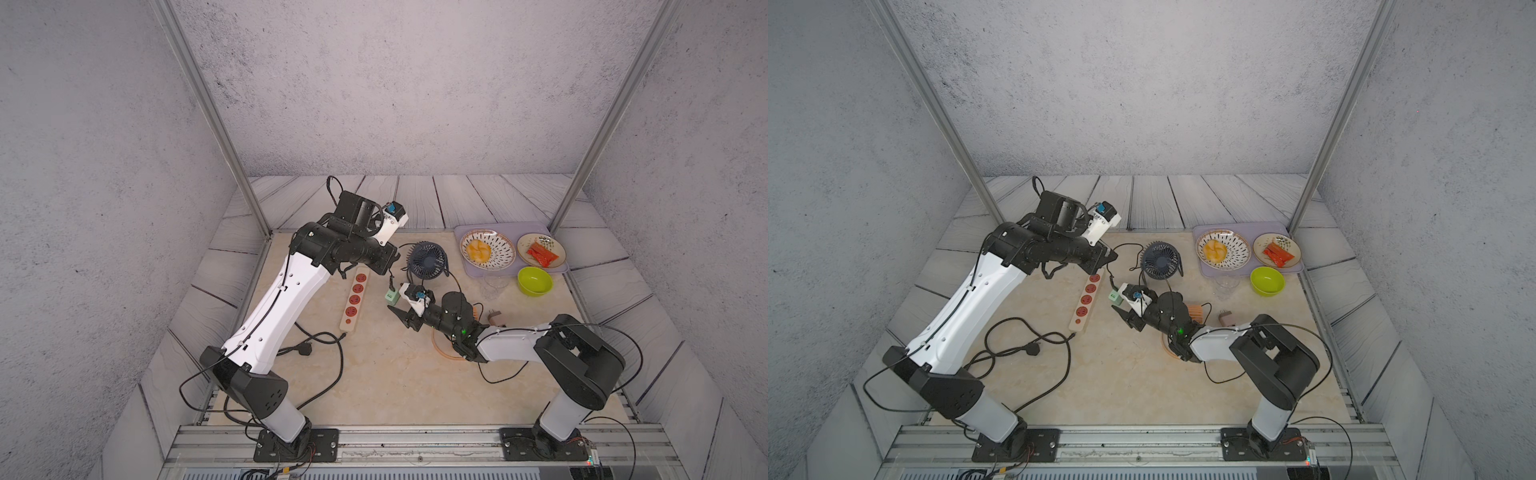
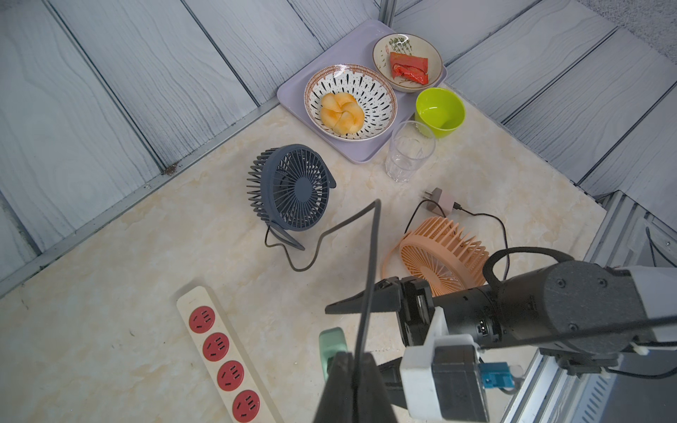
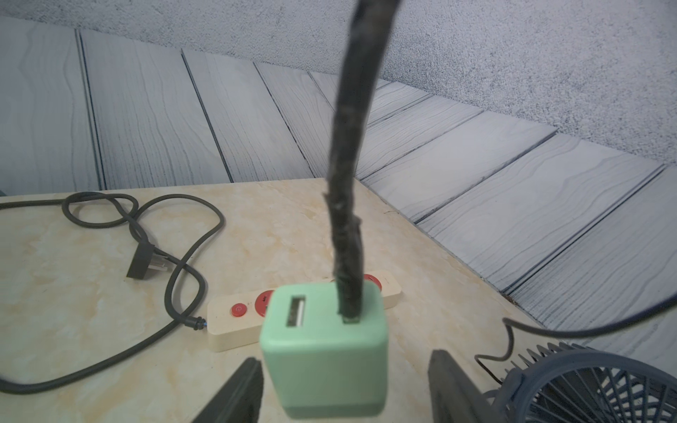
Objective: Plug the desk fan into the power strip
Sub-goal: Pick up the plug from the center of the board.
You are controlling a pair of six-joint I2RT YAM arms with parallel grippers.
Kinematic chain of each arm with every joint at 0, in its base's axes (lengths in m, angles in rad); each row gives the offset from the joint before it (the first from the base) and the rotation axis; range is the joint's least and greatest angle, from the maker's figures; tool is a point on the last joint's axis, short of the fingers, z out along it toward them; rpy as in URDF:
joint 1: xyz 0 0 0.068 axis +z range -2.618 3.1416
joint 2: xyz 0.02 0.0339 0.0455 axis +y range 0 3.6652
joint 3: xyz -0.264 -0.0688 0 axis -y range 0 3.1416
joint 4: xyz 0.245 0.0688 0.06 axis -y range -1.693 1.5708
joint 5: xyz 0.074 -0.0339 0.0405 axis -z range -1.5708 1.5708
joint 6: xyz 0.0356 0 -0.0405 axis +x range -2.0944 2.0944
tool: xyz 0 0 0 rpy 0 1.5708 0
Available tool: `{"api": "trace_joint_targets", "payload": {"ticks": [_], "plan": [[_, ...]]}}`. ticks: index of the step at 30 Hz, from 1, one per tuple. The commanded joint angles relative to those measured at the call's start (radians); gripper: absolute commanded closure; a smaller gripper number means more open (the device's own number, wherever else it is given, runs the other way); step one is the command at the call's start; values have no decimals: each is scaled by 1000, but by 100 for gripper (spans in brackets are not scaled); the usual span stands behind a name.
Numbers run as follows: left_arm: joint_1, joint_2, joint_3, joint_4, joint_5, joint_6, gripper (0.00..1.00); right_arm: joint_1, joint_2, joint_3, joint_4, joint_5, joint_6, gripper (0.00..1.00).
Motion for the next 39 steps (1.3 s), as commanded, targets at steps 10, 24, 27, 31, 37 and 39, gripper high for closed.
{"api": "trace_joint_targets", "payload": {"ticks": [10, 24, 27, 31, 37, 39], "plan": [[-22, -35, 5, -8, 23, 7, 100, 6, 27, 24, 33, -38, 25, 36], [-22, -33, 22, -12, 15, 10, 100, 6, 38, 4, 59, -20, 33, 41], [-22, -35, 23, -12, 11, 12, 100, 5, 36, 0, 60, -13, 37, 46], [-22, -39, 23, -12, -1, 12, 100, 5, 25, -8, 72, 28, 49, 58], [-22, -62, 20, -9, -47, 32, 66, 5, -9, -15, 50, 63, 44, 68], [-22, -74, 17, -12, -57, 38, 47, 5, -21, -19, 46, 74, 45, 68]]}}
